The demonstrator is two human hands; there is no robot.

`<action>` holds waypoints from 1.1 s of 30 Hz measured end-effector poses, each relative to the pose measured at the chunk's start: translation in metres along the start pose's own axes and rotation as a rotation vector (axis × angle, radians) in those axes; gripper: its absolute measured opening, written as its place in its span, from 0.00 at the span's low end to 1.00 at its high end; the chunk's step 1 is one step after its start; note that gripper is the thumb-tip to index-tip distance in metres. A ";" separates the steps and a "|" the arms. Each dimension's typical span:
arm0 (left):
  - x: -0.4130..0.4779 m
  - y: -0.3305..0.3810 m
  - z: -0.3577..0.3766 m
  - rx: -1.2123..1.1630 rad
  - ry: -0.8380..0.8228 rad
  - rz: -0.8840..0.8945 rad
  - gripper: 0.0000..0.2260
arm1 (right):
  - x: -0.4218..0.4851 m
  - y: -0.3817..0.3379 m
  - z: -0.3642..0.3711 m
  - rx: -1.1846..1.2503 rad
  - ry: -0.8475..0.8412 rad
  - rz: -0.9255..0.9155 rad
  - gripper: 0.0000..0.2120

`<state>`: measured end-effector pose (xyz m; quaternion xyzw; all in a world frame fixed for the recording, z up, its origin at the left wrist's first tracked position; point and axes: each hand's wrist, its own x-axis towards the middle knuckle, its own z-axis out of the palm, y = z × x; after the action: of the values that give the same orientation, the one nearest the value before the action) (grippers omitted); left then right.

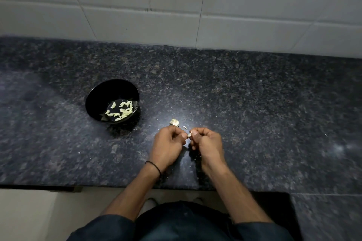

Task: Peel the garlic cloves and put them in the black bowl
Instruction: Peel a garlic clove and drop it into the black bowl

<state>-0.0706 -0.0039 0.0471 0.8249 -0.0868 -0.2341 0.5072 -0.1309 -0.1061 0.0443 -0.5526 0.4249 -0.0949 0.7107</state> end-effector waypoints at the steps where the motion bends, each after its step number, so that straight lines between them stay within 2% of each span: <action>1: -0.001 0.003 -0.002 0.086 0.008 0.056 0.06 | 0.001 0.000 0.000 -0.054 0.015 -0.047 0.06; 6: -0.003 0.013 -0.008 0.260 0.013 0.176 0.05 | 0.003 -0.003 -0.004 -0.277 0.063 -0.230 0.07; 11: -0.003 0.015 -0.009 0.279 0.048 0.216 0.04 | -0.004 -0.008 -0.006 -0.326 0.042 -0.313 0.06; 13: -0.001 0.015 -0.008 0.277 0.054 0.195 0.05 | -0.005 -0.010 -0.006 -0.430 0.053 -0.418 0.06; 15: 0.005 0.012 -0.006 0.157 0.025 0.098 0.06 | -0.004 -0.010 -0.006 -0.504 0.057 -0.486 0.07; 17: 0.008 0.010 -0.005 -0.053 -0.005 -0.025 0.10 | -0.005 -0.011 -0.006 -0.483 0.061 -0.475 0.07; 19: 0.009 0.005 -0.006 -0.102 0.001 -0.069 0.12 | -0.006 -0.015 -0.008 -0.429 0.078 -0.457 0.06; 24: 0.005 -0.005 -0.014 0.053 0.021 0.050 0.07 | 0.000 -0.021 -0.016 -0.304 0.106 -0.405 0.08; 30: 0.006 -0.013 0.003 0.234 -0.033 0.186 0.16 | 0.001 -0.012 -0.009 -0.176 0.022 -0.276 0.06; 31: 0.007 -0.015 0.007 0.257 -0.036 0.198 0.15 | 0.001 -0.011 -0.008 -0.166 0.012 -0.269 0.06; 33: 0.008 -0.020 0.010 0.219 -0.030 0.206 0.07 | -0.001 -0.009 -0.008 -0.160 -0.001 -0.262 0.05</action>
<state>-0.0705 -0.0058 0.0233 0.8583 -0.2037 -0.1821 0.4343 -0.1337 -0.1150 0.0525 -0.6584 0.3548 -0.1522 0.6461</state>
